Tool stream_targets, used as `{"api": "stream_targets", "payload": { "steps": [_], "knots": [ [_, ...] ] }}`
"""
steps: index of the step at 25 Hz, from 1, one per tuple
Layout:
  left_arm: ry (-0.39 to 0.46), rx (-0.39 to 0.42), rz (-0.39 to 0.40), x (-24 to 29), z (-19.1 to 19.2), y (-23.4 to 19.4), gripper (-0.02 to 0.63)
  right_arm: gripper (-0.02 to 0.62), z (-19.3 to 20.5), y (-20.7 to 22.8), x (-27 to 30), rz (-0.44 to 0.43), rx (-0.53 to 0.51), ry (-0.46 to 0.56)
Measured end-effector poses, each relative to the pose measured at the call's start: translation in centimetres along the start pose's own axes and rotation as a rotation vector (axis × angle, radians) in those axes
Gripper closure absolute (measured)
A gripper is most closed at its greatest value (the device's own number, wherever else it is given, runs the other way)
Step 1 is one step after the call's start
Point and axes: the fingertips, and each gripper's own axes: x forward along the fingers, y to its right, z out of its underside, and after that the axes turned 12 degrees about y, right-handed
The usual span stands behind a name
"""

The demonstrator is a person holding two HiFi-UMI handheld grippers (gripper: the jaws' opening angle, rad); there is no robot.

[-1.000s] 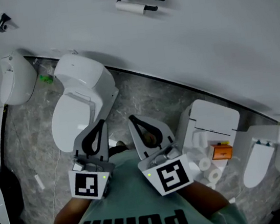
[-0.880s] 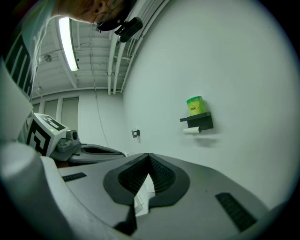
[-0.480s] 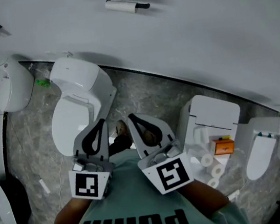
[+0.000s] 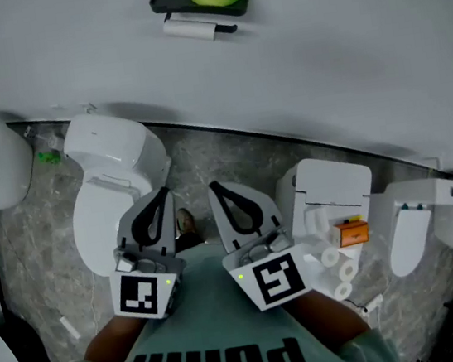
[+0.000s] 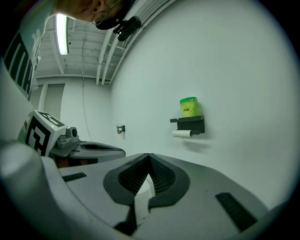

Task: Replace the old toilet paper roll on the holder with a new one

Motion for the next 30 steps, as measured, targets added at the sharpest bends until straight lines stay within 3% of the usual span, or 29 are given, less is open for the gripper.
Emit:
{"api": "stream_targets", "payload": {
  "steps": [11,18,30],
  "knots": [
    [0.089,-0.051,0.090,3.4,-1.7,-5.8,0.603,0.592,-1.4,-0.7,7.1,0.124,-0.065,0.011],
    [0.074,-0.098,0.167,3.5,-0.3,-8.4,0.603,0.592,0.2,-2.5,9.9,0.181,-0.060,-0.037],
    [0.081,-0.140,0.191,2.2,0.5,-13.3,0.603,0.592,1.4,-5.7,13.3,0.224,-0.086,-0.069]
  ]
}}
